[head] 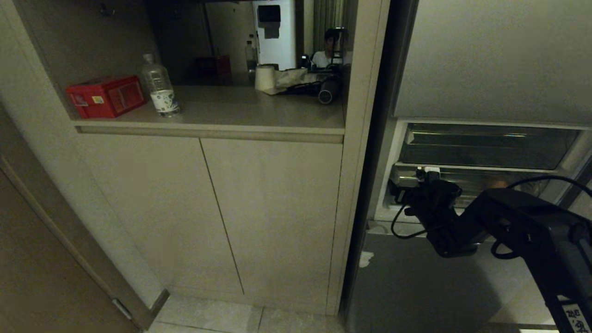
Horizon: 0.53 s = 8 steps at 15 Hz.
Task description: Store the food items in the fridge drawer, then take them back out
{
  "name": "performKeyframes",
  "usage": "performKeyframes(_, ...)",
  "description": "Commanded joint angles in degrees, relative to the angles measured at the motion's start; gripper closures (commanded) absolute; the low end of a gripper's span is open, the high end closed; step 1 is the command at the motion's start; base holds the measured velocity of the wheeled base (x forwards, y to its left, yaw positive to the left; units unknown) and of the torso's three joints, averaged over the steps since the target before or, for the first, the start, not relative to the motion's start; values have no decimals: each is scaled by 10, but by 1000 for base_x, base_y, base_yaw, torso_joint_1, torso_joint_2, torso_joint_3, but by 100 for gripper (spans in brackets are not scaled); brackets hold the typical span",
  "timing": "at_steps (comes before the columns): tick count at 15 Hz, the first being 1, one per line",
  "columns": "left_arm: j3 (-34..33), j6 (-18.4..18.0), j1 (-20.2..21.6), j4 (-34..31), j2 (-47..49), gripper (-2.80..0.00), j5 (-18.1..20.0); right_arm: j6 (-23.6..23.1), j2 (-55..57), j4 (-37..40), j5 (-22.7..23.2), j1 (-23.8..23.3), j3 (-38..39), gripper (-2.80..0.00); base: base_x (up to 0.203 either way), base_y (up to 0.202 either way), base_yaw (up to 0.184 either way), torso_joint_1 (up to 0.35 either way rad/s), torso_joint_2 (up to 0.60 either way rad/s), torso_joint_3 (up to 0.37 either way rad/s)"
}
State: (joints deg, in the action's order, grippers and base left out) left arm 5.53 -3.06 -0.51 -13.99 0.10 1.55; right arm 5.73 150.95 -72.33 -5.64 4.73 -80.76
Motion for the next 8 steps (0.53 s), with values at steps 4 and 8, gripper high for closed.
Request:
performKeyframes(4, 0, 0, 0, -1, 1, 0, 0, 1, 4, -4, -1, 0, -5, -280, 0, 0, 0, 0, 0, 0)
performKeyframes(8, 0, 0, 0, -1, 1, 0, -1, 1, 1, -4, -10, 0, -5, -280, 0, 0, 0, 0, 0, 0)
